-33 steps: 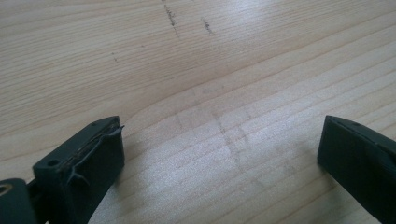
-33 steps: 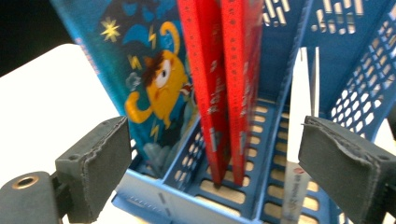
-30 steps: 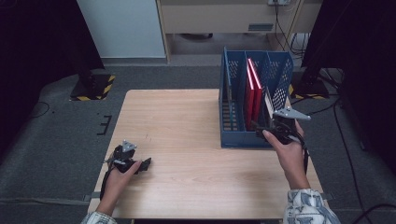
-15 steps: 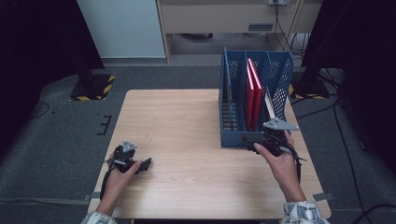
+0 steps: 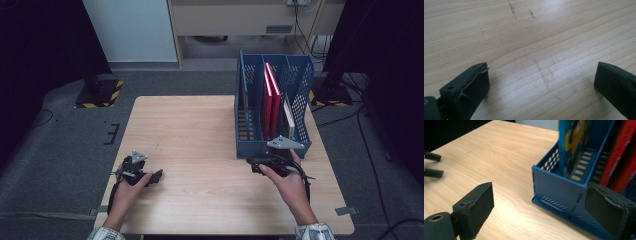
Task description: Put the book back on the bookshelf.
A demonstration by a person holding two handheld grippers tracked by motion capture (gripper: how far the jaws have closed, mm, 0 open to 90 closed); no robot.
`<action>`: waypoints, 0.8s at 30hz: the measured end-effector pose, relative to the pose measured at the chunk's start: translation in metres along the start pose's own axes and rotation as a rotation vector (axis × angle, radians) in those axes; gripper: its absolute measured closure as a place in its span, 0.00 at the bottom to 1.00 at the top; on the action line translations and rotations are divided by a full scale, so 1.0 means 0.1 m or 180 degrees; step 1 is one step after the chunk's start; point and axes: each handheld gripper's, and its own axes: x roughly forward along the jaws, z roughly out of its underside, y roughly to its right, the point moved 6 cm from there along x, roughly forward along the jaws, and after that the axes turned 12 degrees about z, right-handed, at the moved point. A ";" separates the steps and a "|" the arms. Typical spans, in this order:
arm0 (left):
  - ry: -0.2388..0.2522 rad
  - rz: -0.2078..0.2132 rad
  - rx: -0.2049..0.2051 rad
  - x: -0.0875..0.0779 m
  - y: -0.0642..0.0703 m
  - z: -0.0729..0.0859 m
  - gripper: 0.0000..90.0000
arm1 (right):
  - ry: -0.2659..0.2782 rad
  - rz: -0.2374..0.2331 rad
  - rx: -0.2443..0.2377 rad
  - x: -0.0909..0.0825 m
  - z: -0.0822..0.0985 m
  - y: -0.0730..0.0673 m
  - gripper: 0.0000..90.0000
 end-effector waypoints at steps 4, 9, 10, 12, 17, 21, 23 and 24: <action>-0.0002 0.0001 0.0003 0.00 0.00 0.00 0.00 | -0.0031 -0.0051 -0.0045 0.00 0.05 -0.07 0.10; -0.0003 0.0004 0.0004 0.00 0.00 0.00 0.00 | -0.0071 -0.0105 -0.0078 0.03 0.11 -0.17 0.10; -0.0003 0.0004 0.0004 0.00 0.00 0.00 0.00 | -0.0086 -0.0122 -0.0096 0.04 0.12 -0.19 0.10; -0.0003 0.0003 0.0005 0.00 0.00 0.00 0.00 | -0.0113 -0.0146 -0.0117 0.07 0.15 -0.24 0.10; -0.0004 0.0004 0.0009 0.00 0.00 0.00 0.00 | -0.0168 -0.0203 -0.0171 0.11 0.22 -0.34 0.10; -0.0002 0.0007 0.0007 0.00 0.01 0.00 0.00 | -0.0225 -0.0250 -0.0227 0.14 0.28 -0.43 0.10; -0.0003 0.0009 0.0008 0.00 0.01 0.00 0.00 | -0.0249 -0.0277 -0.0265 0.16 0.32 -0.47 0.10; -0.0003 0.0009 0.0008 0.00 0.01 0.00 0.00 | -0.0261 -0.0283 -0.0271 0.17 0.33 -0.50 0.10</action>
